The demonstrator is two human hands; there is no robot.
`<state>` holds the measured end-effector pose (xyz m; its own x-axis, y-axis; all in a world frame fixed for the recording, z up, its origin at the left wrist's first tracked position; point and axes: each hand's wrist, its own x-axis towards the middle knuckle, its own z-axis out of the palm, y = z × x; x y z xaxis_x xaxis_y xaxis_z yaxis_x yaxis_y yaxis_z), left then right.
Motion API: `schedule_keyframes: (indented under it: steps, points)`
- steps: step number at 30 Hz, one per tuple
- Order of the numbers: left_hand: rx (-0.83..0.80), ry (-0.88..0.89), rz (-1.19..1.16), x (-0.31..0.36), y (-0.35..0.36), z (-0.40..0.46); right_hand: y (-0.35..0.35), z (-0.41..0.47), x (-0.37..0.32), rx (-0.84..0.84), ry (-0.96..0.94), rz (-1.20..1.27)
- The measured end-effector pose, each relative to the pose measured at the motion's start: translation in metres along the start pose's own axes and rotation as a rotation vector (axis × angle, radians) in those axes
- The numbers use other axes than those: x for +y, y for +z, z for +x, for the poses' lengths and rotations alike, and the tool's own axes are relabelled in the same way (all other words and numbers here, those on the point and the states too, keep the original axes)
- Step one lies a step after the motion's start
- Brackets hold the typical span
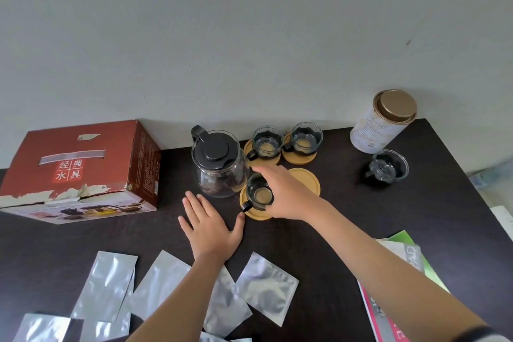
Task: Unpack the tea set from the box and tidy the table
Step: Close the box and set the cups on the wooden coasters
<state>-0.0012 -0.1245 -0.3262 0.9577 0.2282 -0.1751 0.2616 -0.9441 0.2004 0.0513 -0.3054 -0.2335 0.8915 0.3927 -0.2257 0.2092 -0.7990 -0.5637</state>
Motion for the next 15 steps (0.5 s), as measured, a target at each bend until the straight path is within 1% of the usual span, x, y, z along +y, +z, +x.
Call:
schedule_keyframes:
  steps: [5,8,11,15]
  points:
    - [-0.005,-0.002,0.008,0.000,0.000,-0.001,0.001,-0.008,0.006,0.001,-0.004,-0.011]
    - [-0.004,-0.002,-0.001,0.000,0.000,0.000,-0.011,-0.023,0.018,0.070,0.054,-0.049]
    - [-0.008,-0.001,0.004,0.000,0.000,0.000,-0.034,-0.041,0.043,0.216,0.211,-0.094]
    - [0.000,0.001,-0.011,0.001,0.001,0.000,-0.069,-0.055,0.092,0.388,0.532,-0.168]
